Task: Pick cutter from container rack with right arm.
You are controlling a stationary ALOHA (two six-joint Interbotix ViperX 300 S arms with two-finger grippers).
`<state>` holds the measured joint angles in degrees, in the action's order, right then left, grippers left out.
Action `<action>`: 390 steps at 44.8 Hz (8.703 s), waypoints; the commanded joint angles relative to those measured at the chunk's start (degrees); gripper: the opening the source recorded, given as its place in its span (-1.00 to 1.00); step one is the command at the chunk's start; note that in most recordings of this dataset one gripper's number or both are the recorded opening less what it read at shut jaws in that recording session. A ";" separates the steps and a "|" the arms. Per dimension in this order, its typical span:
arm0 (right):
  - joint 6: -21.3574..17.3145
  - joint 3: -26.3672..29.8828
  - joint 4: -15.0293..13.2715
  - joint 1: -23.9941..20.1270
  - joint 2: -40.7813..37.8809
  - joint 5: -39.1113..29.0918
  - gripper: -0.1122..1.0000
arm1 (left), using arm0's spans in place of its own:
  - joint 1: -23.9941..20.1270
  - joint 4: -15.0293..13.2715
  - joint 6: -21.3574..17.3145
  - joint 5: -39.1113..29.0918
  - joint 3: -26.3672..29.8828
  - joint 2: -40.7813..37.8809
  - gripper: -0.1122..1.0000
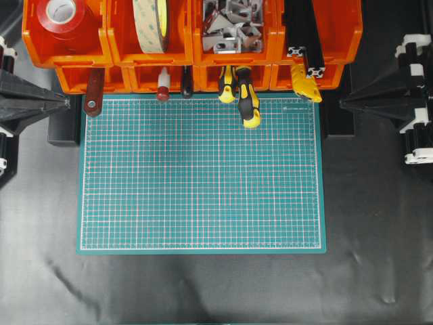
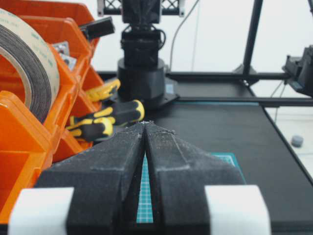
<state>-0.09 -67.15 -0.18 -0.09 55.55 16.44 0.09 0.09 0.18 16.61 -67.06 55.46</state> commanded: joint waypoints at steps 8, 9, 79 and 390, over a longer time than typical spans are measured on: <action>-1.23 4.92 0.35 -1.05 -0.44 -3.87 -0.81 | 0.88 1.93 2.64 -4.75 5.36 -1.58 -0.79; -1.23 5.89 0.44 -1.23 -0.35 -5.71 -0.81 | 0.97 1.93 2.64 -5.10 5.71 -1.49 -0.79; -46.32 25.05 -54.58 -39.64 -32.78 -81.47 -0.81 | 1.32 1.93 3.25 -17.75 10.20 2.20 -0.79; -43.15 24.96 -55.37 -21.27 -49.57 -22.32 0.54 | 0.97 2.02 10.37 -31.20 10.72 12.92 -0.79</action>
<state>-43.15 -42.63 -57.39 -19.86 1.14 -2.90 1.14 1.93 10.46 -14.68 -57.74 68.73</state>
